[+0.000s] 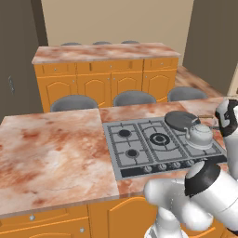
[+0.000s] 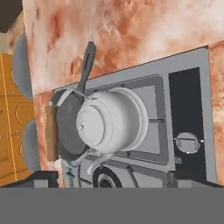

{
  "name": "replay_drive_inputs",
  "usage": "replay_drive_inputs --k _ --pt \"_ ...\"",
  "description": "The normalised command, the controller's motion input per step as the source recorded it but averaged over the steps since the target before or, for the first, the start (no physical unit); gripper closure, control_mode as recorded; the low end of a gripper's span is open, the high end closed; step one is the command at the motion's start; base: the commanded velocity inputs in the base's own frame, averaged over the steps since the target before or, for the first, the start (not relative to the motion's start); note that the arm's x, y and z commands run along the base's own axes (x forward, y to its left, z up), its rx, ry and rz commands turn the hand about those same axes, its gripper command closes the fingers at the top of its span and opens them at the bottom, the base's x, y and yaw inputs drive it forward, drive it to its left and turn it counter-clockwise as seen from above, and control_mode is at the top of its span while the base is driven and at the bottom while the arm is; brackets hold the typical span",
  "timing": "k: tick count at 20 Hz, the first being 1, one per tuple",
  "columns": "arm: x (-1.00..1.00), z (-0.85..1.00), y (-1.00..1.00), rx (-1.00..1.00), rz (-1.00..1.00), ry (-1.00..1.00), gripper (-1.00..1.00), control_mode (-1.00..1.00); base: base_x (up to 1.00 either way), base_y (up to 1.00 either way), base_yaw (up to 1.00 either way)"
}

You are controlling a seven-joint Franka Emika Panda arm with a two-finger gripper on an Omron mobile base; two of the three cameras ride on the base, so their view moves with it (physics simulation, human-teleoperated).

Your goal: Pick the kettle from the counter and place it on a stove burner. Then turn the burner on.

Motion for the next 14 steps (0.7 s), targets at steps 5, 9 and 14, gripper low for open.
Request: replay_drive_inputs --k 5,9,14 --pt "-0.41 -0.01 0.75 -0.27 0.51 0.19 -1.00 -1.00 0.00 0.00 0.00" --pt "-0.34 -0.09 0.47 -0.20 0.60 0.27 -1.00 -1.00 0.00 0.00 0.00" --pt "-0.16 -0.16 0.15 -0.21 0.65 0.27 -1.00 -1.00 0.00 0.00 0.00"
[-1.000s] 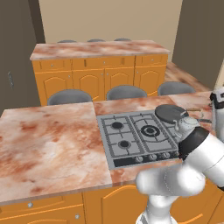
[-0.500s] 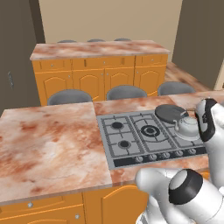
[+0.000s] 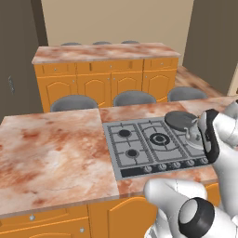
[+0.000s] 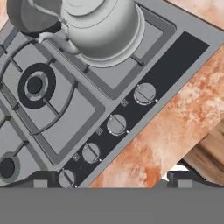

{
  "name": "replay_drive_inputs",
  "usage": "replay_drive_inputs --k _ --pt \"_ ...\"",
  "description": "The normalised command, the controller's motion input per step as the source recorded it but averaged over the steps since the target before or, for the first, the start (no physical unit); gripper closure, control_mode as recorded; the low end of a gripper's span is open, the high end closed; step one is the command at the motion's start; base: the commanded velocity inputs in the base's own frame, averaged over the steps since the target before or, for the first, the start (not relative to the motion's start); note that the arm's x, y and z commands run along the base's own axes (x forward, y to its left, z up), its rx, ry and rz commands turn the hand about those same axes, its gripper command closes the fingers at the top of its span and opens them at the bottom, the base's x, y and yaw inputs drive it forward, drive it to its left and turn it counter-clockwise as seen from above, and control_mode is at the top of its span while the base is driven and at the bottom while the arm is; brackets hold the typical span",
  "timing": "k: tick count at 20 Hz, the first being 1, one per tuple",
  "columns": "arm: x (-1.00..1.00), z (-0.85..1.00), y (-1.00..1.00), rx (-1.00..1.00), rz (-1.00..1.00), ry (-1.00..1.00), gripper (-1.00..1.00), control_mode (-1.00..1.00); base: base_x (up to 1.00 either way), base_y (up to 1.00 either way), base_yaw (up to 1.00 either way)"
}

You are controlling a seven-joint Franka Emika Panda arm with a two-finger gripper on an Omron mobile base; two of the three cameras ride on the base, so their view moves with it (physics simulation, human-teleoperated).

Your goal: Pick the kettle from the counter and place it on a stove burner. Then turn the burner on.

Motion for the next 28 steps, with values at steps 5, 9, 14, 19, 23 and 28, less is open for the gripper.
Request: replay_drive_inputs --k 5,9,14,19,23,28 --pt "0.00 0.00 0.00 -0.01 0.03 0.03 -1.00 -1.00 0.00 0.00 0.00" --pt "0.07 0.00 -0.11 0.00 0.02 0.02 -1.00 -1.00 0.00 0.00 0.00" --pt "0.15 -0.23 -0.20 -0.12 0.20 0.11 -1.00 -1.00 0.00 0.00 0.00" --pt "0.00 -0.38 -0.05 -0.22 0.31 0.09 -1.00 -1.00 0.00 0.00 0.00" --pt "0.00 -0.38 -0.05 -0.18 0.25 0.08 -1.00 -1.00 0.00 0.00 0.00" --pt "0.00 -0.06 0.00 -0.02 0.03 0.02 -1.00 -1.00 0.00 0.00 0.00"
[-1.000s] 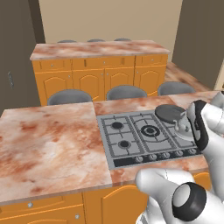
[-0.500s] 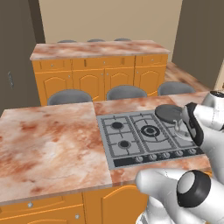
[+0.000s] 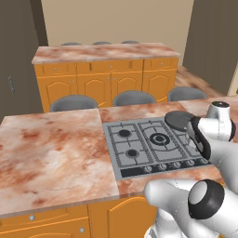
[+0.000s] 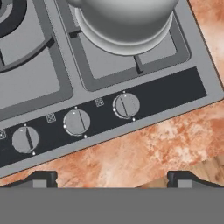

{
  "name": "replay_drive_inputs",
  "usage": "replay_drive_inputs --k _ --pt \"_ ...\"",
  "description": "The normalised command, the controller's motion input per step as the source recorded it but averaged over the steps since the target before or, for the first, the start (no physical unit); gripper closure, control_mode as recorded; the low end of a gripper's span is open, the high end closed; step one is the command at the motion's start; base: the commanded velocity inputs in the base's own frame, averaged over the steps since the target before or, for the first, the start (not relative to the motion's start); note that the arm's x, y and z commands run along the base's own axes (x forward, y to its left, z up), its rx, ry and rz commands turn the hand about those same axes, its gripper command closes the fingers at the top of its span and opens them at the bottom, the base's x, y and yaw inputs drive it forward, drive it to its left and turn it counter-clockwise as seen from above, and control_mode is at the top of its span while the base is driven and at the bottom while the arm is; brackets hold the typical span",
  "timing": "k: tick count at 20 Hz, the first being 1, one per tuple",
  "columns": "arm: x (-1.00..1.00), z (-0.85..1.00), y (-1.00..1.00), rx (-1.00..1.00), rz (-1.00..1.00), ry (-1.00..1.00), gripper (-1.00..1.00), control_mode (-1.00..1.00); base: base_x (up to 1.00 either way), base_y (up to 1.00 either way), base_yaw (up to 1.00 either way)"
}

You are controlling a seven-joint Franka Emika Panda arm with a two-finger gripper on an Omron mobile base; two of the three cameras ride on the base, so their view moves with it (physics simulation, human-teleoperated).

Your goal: Pick the kettle from the counter and place it on a stove burner. Then turn the burner on.

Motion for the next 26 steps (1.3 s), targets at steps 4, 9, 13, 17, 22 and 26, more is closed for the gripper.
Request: replay_drive_inputs --k 4,9,13,17,22,26 --pt "0.00 -0.13 -0.19 0.00 0.06 0.00 -1.00 -1.00 0.00 0.00 0.00" --pt "0.06 -0.21 -0.33 0.00 0.11 0.00 -1.00 -1.00 0.00 0.00 0.00" --pt "0.16 -0.18 -0.23 0.00 0.11 0.00 -1.00 -1.00 0.00 0.00 0.00" --pt "0.20 -0.16 -0.07 0.00 0.08 0.00 -1.00 -1.00 0.00 0.00 0.00" --pt "0.28 -0.20 0.00 0.00 0.05 0.00 -1.00 -1.00 0.00 0.00 0.00" --pt "0.26 -0.25 -0.05 0.00 0.06 0.01 -1.00 -1.00 0.00 0.00 0.00"
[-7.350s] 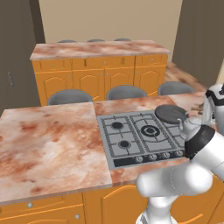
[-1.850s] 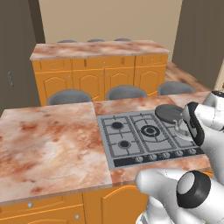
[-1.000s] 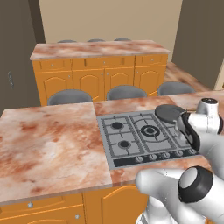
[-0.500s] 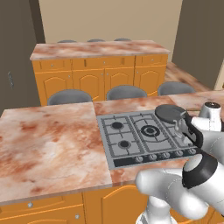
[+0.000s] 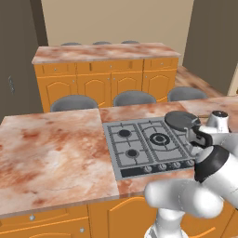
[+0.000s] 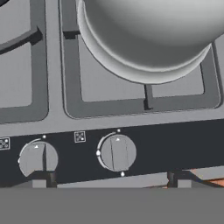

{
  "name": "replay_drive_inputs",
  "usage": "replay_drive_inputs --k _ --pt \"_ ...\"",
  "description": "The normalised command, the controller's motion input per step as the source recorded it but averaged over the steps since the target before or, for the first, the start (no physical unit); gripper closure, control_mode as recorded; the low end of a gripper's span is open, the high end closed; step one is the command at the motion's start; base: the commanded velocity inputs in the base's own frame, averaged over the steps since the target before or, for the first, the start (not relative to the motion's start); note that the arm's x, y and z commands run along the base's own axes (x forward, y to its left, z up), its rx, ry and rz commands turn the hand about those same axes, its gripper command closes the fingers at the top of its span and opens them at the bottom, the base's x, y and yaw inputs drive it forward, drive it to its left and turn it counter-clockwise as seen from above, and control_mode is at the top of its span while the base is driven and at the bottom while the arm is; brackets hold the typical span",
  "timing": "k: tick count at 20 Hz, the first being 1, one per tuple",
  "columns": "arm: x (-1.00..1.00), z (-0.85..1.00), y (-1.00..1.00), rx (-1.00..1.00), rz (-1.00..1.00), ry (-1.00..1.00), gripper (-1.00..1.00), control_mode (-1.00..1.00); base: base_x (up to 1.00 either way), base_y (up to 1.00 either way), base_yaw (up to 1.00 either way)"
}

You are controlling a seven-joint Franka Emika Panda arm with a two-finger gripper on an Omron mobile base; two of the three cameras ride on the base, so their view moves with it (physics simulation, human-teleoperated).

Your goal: Pick the kettle from the counter and place it on a stove burner. Then turn the burner on.

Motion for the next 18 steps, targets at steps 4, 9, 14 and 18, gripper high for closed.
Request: replay_drive_inputs --k 4,9,14,18 --pt "0.16 -0.28 -0.15 0.00 0.07 0.02 -1.00 -1.00 0.00 0.00 0.00" --pt "0.07 -0.27 -0.19 0.00 0.06 0.02 -1.00 -1.00 0.00 0.00 0.00" --pt "0.00 -0.07 -0.02 0.00 0.01 0.04 -1.00 -1.00 0.00 0.00 0.00" --pt "0.00 -0.03 0.00 0.00 0.00 0.00 -1.00 -1.00 0.00 0.00 0.00"
